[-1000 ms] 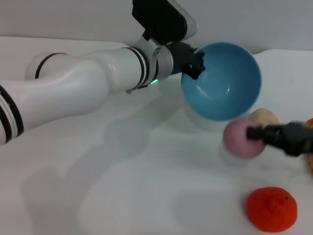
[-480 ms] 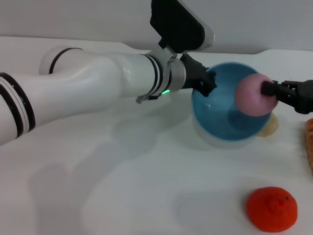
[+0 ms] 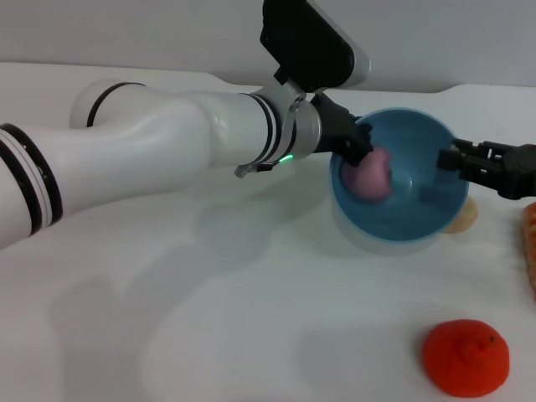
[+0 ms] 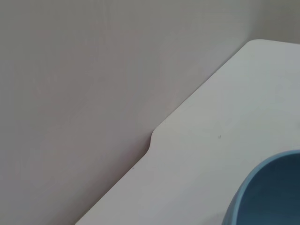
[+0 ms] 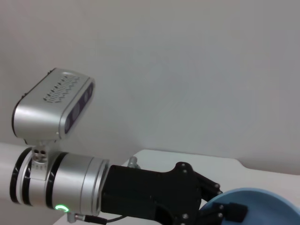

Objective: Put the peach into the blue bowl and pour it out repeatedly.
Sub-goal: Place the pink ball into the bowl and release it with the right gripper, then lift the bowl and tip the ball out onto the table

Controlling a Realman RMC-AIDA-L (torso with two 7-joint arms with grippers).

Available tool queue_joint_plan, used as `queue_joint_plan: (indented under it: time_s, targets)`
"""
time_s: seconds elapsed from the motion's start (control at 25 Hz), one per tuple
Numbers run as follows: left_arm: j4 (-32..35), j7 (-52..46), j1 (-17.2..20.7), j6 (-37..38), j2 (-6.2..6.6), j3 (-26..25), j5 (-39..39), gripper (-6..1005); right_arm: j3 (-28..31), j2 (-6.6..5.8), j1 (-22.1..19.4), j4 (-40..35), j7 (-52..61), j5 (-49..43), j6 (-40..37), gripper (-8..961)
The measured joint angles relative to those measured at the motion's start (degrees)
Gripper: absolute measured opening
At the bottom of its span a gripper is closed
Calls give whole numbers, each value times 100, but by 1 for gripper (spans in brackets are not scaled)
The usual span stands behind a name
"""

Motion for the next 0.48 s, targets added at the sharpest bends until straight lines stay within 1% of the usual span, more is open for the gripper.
queue_joint_plan:
  time_s: [0.08,0.16,0.28,0.4,0.48]
  targets:
    - [-13,-1,-3,0,0,1,0,-1,34,3,-62,10,-48,101,23,301]
    - [-15,-1,2,0,0,4,0,-1,91,1,-219,54,-208,433,32,341]
    - [-14,-3,14,3,1,6,16,-1,275,-3,-619,118,-547,1176,53,375]
    - [-13,-3,0,25,3,-13,35,-1,719,17,-1124,220,-894,1784,87,408]
    - [-12,26,-123,80,28,-173,107,-1,1088,13,-1418,477,-1284,2101,91,408]
